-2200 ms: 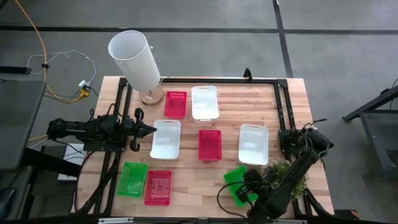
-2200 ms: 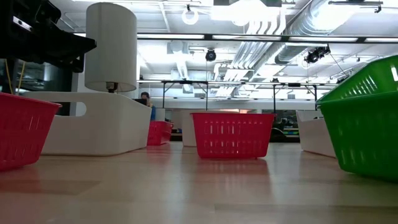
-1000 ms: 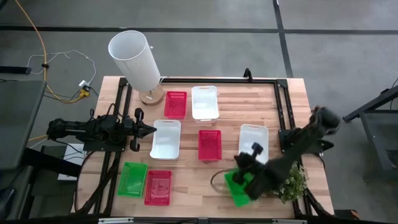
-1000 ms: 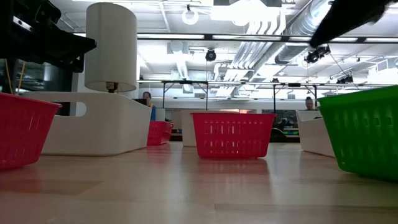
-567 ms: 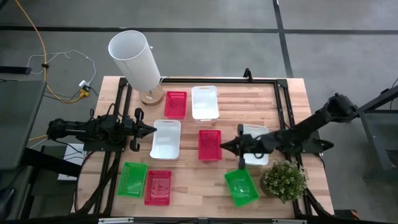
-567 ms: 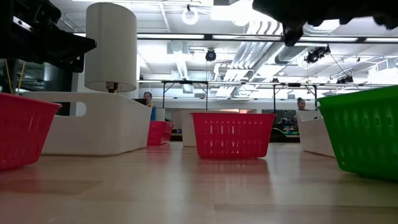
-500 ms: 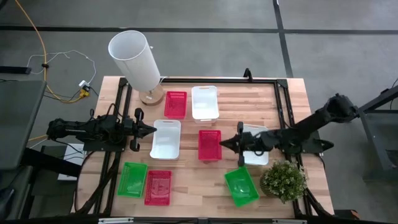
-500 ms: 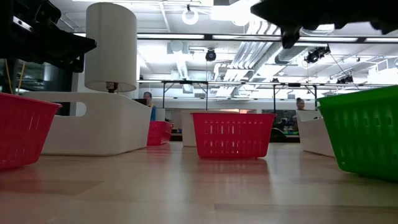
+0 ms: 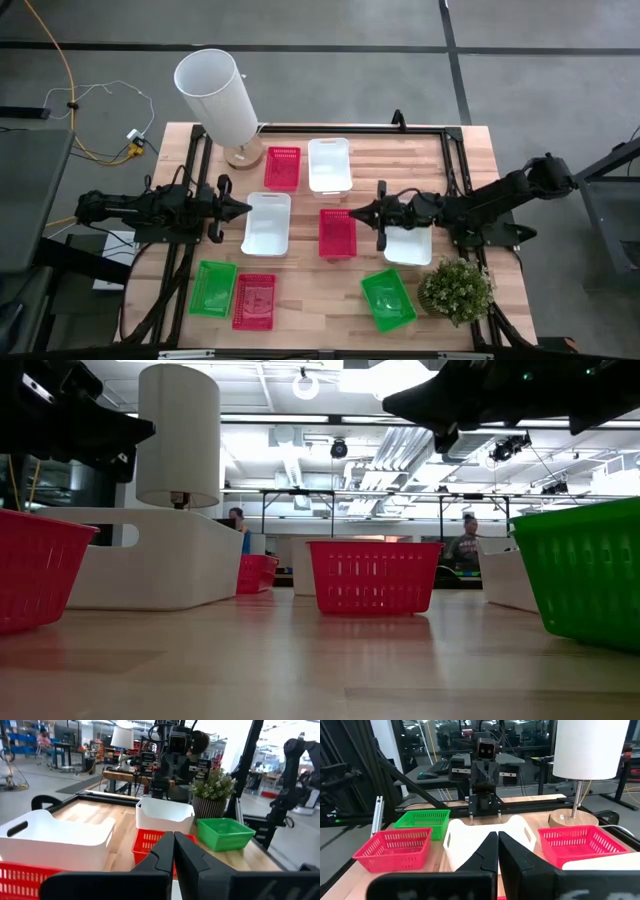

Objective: Stack baskets by color
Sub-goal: Stack the left green bin on top of the stacked green bins

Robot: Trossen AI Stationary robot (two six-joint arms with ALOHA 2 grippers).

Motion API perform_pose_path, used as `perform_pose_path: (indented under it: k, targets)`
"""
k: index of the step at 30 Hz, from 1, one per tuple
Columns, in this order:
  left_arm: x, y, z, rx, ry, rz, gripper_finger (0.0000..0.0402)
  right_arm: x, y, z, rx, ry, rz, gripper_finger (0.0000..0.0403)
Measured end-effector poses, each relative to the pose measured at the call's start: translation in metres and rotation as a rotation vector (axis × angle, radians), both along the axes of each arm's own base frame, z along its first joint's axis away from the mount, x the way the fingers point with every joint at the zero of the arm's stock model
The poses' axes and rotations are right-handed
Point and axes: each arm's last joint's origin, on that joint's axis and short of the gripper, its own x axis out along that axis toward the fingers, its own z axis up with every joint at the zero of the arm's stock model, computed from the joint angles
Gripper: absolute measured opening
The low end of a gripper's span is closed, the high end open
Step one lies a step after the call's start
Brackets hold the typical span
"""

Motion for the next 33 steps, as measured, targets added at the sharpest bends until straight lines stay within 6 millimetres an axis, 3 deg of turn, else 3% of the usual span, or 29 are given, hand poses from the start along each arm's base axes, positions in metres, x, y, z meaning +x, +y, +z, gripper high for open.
perform_pose_path:
  k: [9,28,33]
  targets:
    - [0.0,0.0,0.003,-0.067,-0.044,0.002,0.0,0.0,-0.002,0.001,0.001,-0.01,0.018,0.0]
    - [-0.001,-0.002,0.014,-0.031,-0.147,-0.062,0.0001,0.001,-0.002,0.001,-0.05,-0.008,0.017,0.0]
    - [-0.003,-0.005,0.023,-0.007,-0.244,-0.161,0.0035,0.001,-0.008,0.004,-0.091,-0.033,-0.006,0.0]
